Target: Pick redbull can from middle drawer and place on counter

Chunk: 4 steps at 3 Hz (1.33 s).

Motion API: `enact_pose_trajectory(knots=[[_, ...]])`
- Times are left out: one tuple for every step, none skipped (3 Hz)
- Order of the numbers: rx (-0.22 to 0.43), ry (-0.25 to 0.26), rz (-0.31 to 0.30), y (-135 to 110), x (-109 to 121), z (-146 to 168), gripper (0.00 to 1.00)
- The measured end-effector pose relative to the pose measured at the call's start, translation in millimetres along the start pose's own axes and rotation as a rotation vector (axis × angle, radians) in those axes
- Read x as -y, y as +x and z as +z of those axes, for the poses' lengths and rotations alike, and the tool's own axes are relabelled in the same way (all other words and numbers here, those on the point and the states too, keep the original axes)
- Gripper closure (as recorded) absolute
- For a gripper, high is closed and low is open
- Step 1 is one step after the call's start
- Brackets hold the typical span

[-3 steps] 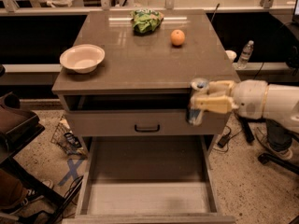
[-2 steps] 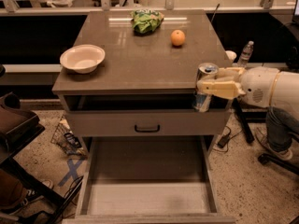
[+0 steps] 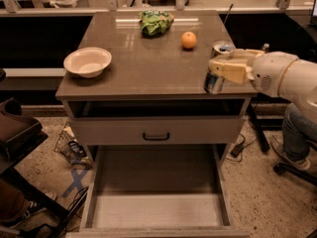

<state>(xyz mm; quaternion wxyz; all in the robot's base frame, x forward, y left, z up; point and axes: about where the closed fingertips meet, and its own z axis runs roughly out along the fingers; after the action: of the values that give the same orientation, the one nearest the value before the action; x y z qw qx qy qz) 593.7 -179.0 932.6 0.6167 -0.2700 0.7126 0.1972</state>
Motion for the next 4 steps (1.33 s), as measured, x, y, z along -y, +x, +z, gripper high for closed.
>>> enact_pose_trajectory(knots=[[0.019, 0.002, -0.025, 4, 3, 42, 1.00], [0.004, -0.037, -0.029, 23, 0, 94, 1.00], [-0.006, -0.050, -0.029, 27, -2, 108, 1.00], [-0.006, -0.050, -0.029, 26, -2, 108, 0.85]])
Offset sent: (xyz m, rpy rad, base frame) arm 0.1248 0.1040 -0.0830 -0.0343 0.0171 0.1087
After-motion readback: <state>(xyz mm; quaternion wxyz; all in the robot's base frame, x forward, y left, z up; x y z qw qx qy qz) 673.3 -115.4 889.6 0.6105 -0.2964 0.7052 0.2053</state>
